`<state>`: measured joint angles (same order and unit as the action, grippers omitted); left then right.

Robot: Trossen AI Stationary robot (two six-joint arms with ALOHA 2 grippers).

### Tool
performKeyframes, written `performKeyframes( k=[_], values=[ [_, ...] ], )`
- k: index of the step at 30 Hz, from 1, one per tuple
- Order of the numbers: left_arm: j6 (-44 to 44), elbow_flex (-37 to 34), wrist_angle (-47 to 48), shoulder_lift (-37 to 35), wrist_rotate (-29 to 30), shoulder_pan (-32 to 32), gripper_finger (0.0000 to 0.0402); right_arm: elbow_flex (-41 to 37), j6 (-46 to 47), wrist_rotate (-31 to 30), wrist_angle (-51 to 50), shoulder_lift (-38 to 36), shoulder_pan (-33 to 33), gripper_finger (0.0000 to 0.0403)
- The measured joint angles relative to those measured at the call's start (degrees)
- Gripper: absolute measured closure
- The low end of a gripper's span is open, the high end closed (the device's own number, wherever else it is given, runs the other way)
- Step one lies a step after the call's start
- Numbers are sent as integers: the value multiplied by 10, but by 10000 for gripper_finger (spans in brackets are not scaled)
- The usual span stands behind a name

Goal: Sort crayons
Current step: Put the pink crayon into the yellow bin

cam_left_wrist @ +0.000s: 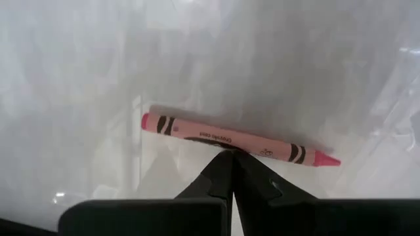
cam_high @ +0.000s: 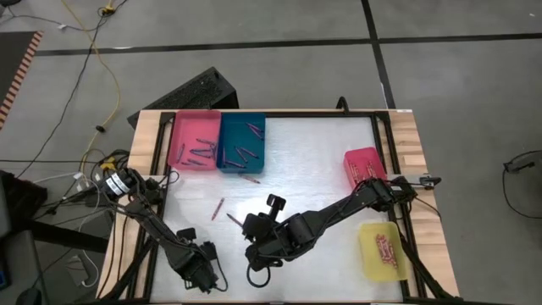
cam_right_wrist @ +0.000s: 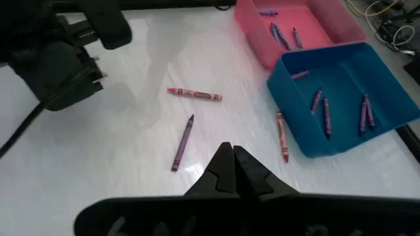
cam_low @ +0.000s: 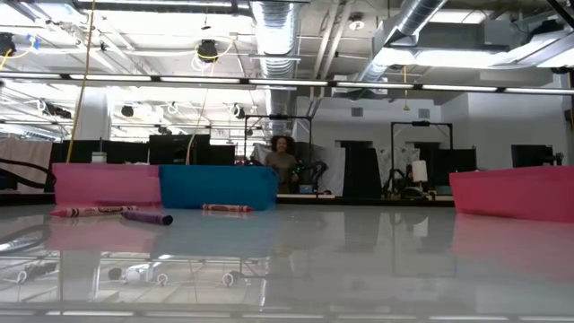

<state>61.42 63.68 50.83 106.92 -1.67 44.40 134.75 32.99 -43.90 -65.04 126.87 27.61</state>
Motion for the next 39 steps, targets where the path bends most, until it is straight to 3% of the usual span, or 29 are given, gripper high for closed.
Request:
performKeyframes(
  k=[6,14,20,25,26,32,39],
  values=[
    [-45,15,2,1,35,-32,401,0,1,-11,-8,0,0,401],
    [-114,61,-22,5,220,-83,401,0,3,-12,-15,0,0,401],
    [-158,92,5,3,210,-106,401,0,56,-13,-63,0,8,401],
    [-176,113,23,2,197,-92,401,-2,201,-34,-256,-1,32,402],
    [-182,119,18,0,194,-86,401,-18,207,-38,-249,-2,31,402],
    [-205,169,26,-20,194,-42,401,-79,26,66,-167,-18,-4,403],
    [-202,210,35,-80,211,45,401,-121,-180,124,-112,-17,-63,403]
  ],
)
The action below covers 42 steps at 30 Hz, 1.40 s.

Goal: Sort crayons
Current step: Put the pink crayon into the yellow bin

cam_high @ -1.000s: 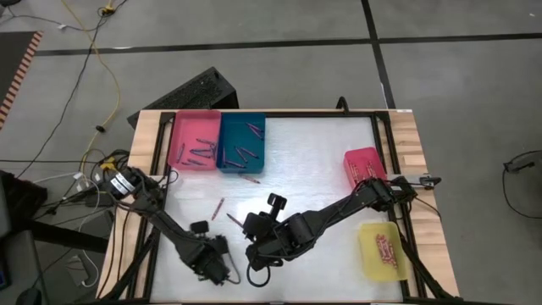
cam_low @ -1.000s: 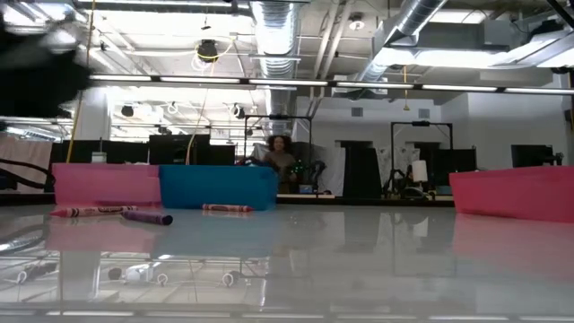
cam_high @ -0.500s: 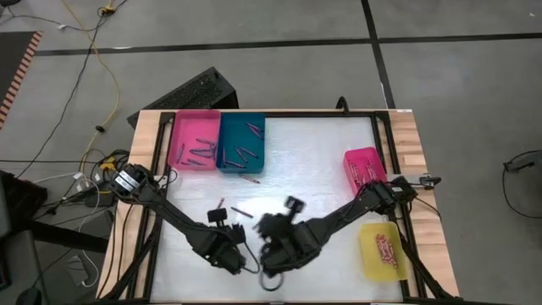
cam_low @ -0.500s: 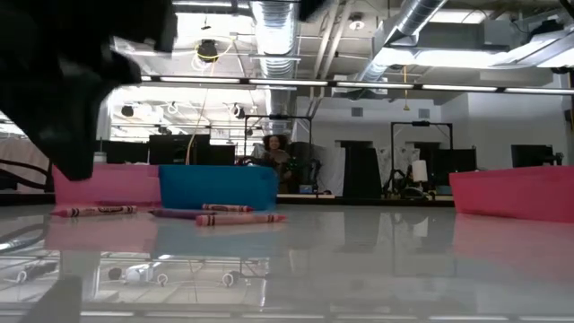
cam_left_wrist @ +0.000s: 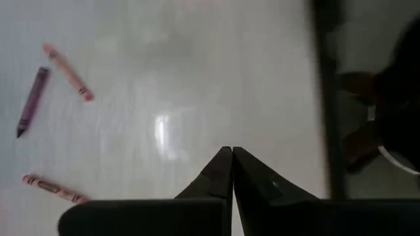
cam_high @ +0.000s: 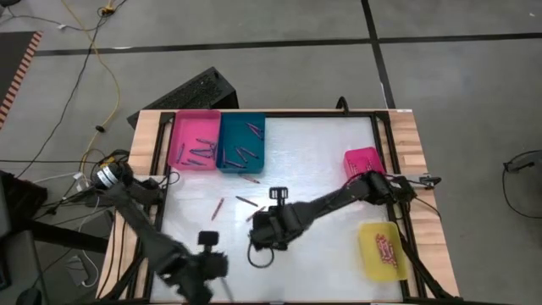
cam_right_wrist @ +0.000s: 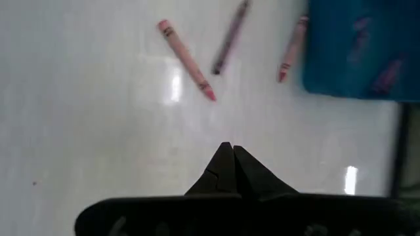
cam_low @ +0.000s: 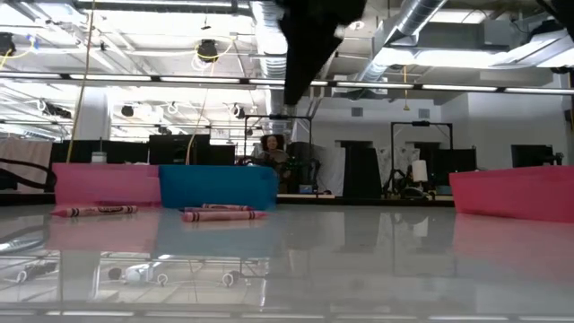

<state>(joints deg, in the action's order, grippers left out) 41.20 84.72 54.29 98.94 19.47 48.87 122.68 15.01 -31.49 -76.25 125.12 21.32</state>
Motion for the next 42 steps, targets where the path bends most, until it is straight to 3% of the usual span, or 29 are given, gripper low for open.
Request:
performKeyframes(
  k=[5,10,13,18,24,29,42],
  values=[
    [41,0,1,-58,93,86,401,-40,-93,104,107,0,-52,375],
    [79,0,3,-89,219,170,401,-87,-179,151,246,0,-86,306],
    [101,0,3,-91,275,208,393,-109,-185,177,311,0,-100,265],
    [145,-11,-2,-89,334,246,355,-143,-206,221,361,0,-111,220],
    [200,-75,-44,-89,427,281,295,-172,-248,230,357,7,-98,210],
    [228,-133,-102,-89,439,291,279,-189,-266,231,353,8,-92,210],
    [275,-260,-253,-89,418,273,301,-192,-269,242,349,8,-106,218]
  ],
)
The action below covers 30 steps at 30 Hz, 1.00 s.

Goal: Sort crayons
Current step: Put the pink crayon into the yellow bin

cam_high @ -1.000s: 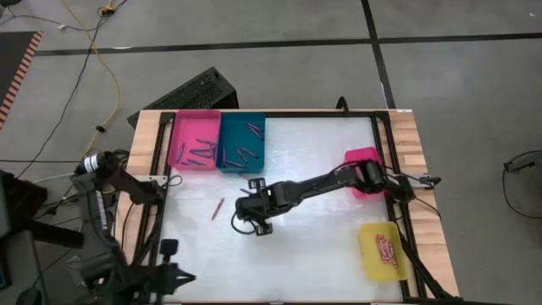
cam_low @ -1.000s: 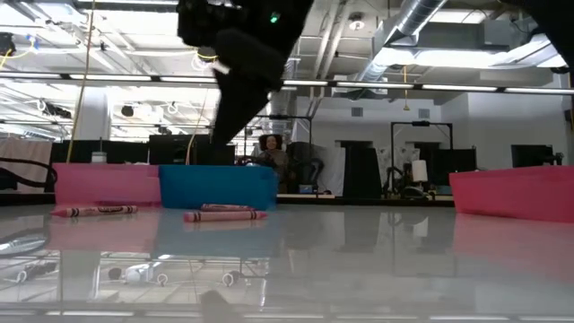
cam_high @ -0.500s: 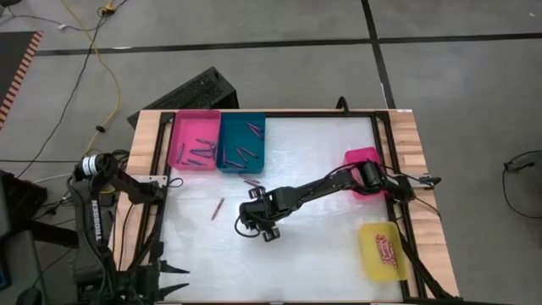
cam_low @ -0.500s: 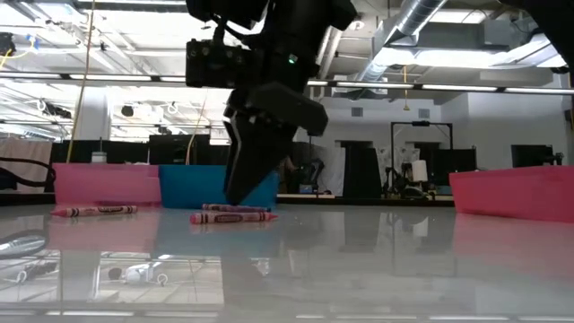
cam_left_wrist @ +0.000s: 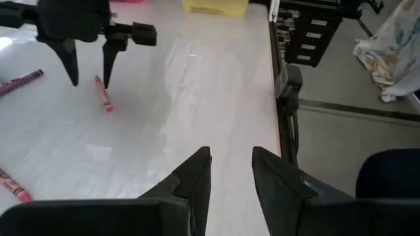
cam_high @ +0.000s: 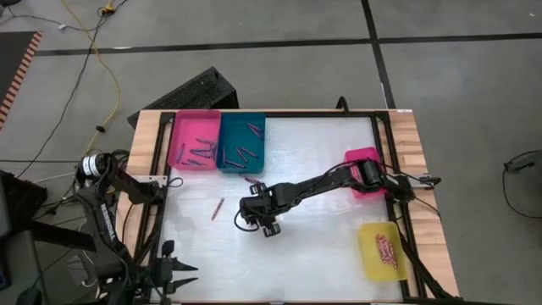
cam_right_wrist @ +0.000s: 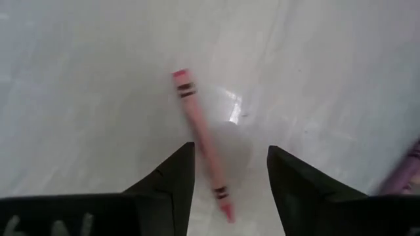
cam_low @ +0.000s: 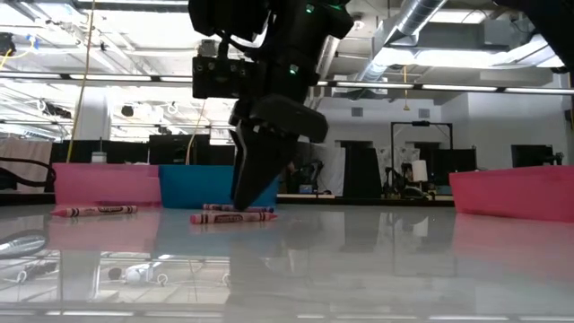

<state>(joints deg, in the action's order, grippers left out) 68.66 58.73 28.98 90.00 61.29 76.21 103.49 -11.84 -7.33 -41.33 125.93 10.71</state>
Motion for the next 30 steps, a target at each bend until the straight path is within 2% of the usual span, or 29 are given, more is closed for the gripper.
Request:
performKeyframes(
  k=[10,14,23,30],
  values=[
    [10,-1,0,0,-2,-4,301,-66,16,0,21,-6,2,234],
    [9,-1,0,0,-7,-10,301,-71,40,-1,23,-5,2,270],
    [-1,-1,0,0,-7,-24,301,-72,63,-5,29,-4,2,388],
    [-16,-1,0,0,-7,-25,301,-64,117,-6,22,-2,2,394]
  ],
)
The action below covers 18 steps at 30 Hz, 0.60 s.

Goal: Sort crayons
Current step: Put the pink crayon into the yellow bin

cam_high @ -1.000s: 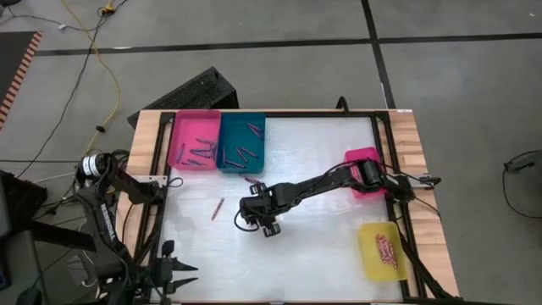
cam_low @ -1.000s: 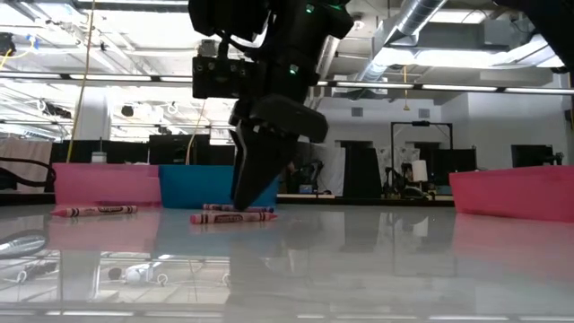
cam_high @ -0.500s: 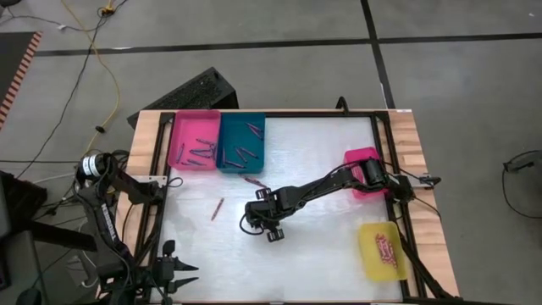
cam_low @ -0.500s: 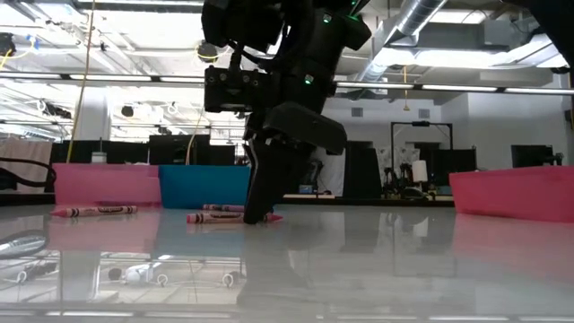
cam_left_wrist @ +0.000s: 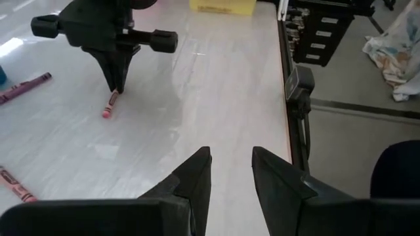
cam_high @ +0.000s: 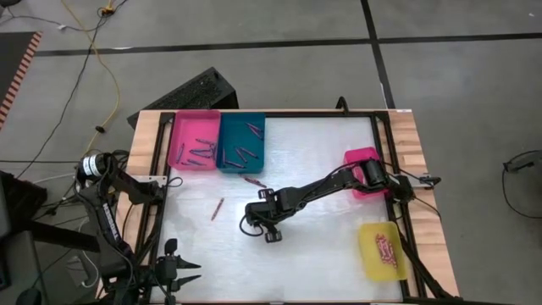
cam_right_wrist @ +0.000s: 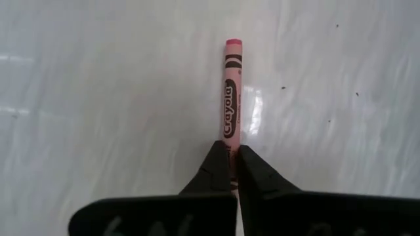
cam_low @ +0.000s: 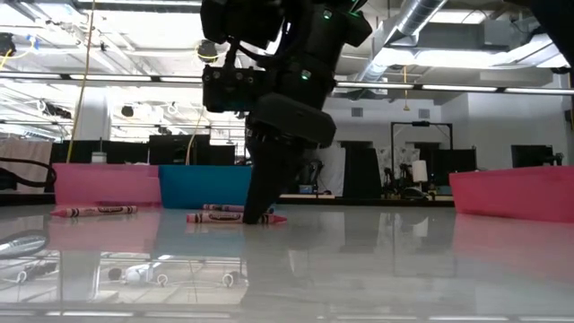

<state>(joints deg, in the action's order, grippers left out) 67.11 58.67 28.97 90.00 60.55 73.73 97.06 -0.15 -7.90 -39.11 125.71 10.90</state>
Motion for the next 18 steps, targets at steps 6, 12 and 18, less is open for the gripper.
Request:
performKeyframes(
  k=[6,12,18],
  values=[
    [-1,0,0,0,0,0,301,41,35,-1,-50,1,12,397],
    [-18,0,0,0,1,0,301,116,107,-17,-219,-7,33,398],
    [-26,0,0,0,4,0,301,168,274,-27,-436,-7,69,398]
  ],
)
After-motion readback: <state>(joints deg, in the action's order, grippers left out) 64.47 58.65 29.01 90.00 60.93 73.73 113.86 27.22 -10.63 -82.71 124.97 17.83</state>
